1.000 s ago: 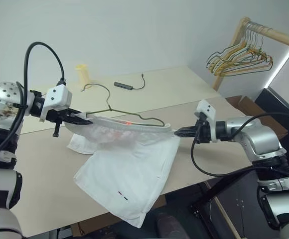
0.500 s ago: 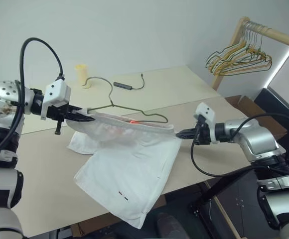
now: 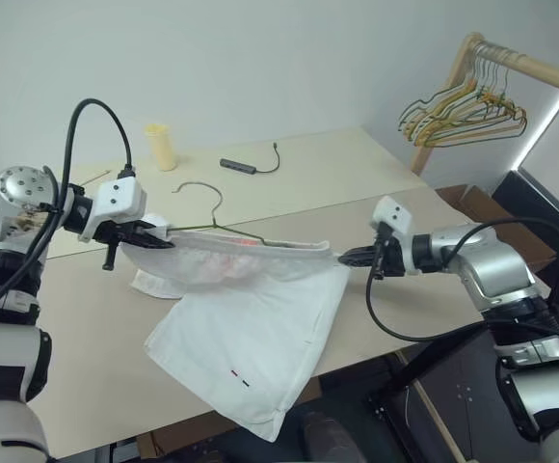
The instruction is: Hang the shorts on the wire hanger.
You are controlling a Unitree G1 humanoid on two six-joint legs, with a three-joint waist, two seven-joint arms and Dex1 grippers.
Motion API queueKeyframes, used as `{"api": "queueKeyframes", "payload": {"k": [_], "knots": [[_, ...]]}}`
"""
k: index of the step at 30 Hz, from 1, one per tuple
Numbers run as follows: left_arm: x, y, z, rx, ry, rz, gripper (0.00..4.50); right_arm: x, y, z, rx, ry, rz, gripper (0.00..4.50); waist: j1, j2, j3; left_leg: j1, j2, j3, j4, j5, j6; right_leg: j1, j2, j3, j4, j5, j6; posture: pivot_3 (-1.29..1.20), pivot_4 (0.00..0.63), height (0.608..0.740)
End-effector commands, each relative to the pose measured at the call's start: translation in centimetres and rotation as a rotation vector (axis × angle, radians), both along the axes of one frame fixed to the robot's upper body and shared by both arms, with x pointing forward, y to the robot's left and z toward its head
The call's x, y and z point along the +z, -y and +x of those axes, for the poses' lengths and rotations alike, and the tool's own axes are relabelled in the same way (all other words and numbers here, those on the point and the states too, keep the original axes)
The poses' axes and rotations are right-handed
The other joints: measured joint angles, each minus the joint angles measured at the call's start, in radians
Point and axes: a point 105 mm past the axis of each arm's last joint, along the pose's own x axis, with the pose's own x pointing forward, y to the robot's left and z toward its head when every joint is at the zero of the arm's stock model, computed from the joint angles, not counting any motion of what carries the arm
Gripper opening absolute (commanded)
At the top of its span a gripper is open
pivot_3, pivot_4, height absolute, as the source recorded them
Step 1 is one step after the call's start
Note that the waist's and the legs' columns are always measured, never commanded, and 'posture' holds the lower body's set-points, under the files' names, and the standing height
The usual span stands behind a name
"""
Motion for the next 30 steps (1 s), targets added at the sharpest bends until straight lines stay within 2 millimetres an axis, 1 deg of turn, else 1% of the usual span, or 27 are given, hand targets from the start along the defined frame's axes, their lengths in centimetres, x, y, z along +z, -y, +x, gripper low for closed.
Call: {"api": "queueKeyframes", "payload": {"k": [1,3,6,10,11,14,17,19,22,26,30], "knots": [[2.2,0.5,0.6,0.012,0.092,-0.026,0.00,4.4,-0.6,0.7,0.016,0.220,-0.080,0.04,0.000,0.000,0.000,0.000,0.000,0.000,0.000,0.000,0.000,0.000,0.000,0.000,0.000,0.000,0.000,-0.24,0.000,0.740],[2.2,1.1,0.9,0.007,0.108,-0.027,0.00,5.7,-1.7,0.6,0.036,0.270,-0.092,0.04,0.000,0.000,0.000,0.000,0.000,0.000,0.000,0.000,0.000,0.000,0.000,0.000,0.000,0.000,0.000,-0.25,0.000,0.740],[2.4,2.1,1.3,-0.003,0.127,-0.058,0.00,7.3,-3.2,0.5,0.075,0.390,-0.151,0.04,0.001,0.000,0.000,0.000,0.000,0.000,0.000,0.000,0.000,0.000,0.000,0.000,0.000,0.000,0.000,-0.25,0.000,0.740],[2.4,2.4,1.6,0.001,0.134,-0.068,0.00,8.1,-4.2,0.4,0.110,0.458,-0.201,0.04,-0.001,0.000,0.000,-0.001,0.000,0.000,0.000,0.000,0.000,-0.001,0.000,0.000,0.000,0.000,0.000,-0.26,0.000,0.740],[2.4,2.4,1.6,0.005,0.134,-0.072,0.00,8.2,-4.3,0.3,0.117,0.454,-0.202,0.04,-0.001,0.000,0.000,-0.001,-0.001,0.000,0.000,0.000,0.000,-0.001,-0.001,0.000,0.000,0.000,0.000,-0.26,0.000,0.740],[2.3,2.5,1.8,0.020,0.144,-0.087,0.00,7.4,-4.4,0.2,0.129,0.409,-0.256,0.04,-0.001,0.000,0.000,-0.001,-0.001,0.000,0.000,0.000,0.000,-0.001,-0.001,0.000,0.000,0.000,0.000,-0.26,0.000,0.740],[2.3,2.6,1.6,0.010,0.140,-0.097,0.00,7.2,-4.5,0.3,0.119,0.384,-0.262,0.04,-0.001,0.000,0.000,-0.001,-0.001,0.000,0.000,0.000,0.000,-0.001,-0.001,0.000,0.000,0.000,0.000,-0.25,0.000,0.740],[2.3,2.8,1.6,0.009,0.135,-0.116,0.00,7.5,-4.6,0.6,0.085,0.344,-0.252,0.04,-0.003,0.000,0.000,-0.001,-0.001,0.000,0.000,0.000,0.000,-0.002,-0.001,0.000,0.000,0.000,0.000,-0.25,0.000,0.740],[1.9,3.1,1.4,-0.001,0.128,-0.118,0.00,8.6,-5.6,0.2,0.100,0.311,-0.203,0.04,-0.004,0.000,0.000,-0.001,-0.001,0.000,0.000,0.000,0.000,-0.002,-0.001,0.000,0.001,0.000,0.000,-0.25,0.000,0.740],[1.2,3.5,1.3,-0.004,0.122,-0.104,0.00,9.6,-6.5,-0.3,0.132,0.328,-0.181,0.04,-0.002,0.000,0.000,-0.001,-0.001,0.000,0.000,0.000,0.000,-0.002,-0.001,0.000,0.001,0.000,0.000,-0.25,0.000,0.740],[1.3,3.6,1.3,0.003,0.132,-0.112,0.00,9.5,-6.8,-1.0,0.181,0.338,-0.211,0.04,-0.001,0.000,0.000,-0.002,-0.001,0.000,0.000,0.000,0.000,-0.002,-0.001,0.000,0.001,0.000,0.000,-0.25,0.000,0.740]]}}
